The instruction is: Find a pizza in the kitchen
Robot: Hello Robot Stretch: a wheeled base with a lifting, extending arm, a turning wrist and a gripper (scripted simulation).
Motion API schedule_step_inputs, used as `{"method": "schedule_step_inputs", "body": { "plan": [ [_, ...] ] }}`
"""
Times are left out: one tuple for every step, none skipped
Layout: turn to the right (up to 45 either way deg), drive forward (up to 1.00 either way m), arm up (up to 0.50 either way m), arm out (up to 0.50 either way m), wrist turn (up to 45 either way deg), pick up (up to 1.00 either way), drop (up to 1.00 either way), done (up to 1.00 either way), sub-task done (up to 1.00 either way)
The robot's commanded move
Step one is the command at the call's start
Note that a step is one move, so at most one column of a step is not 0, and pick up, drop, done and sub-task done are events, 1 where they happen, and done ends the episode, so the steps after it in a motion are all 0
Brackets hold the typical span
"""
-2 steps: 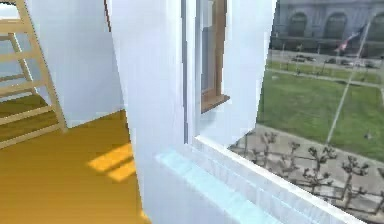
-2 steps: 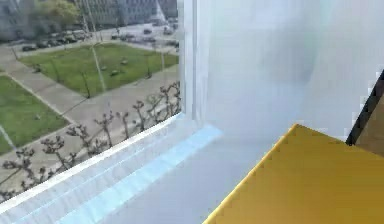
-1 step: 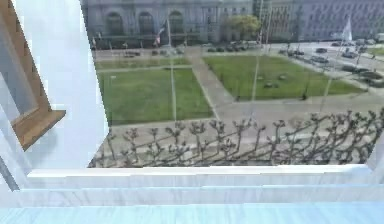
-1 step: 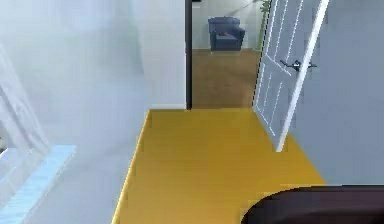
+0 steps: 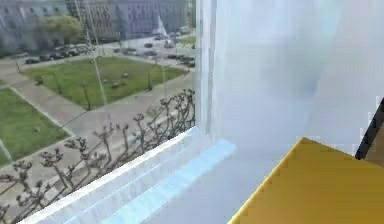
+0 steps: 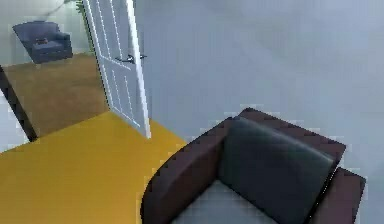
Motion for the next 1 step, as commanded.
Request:
{"method": "schedule_step_inputs", "body": {
  "plan": [
    [33.0, 0.0, 0.0, 0.0, 0.0, 0.0, 0.0, 0.0, 0.0]
  ]
}}
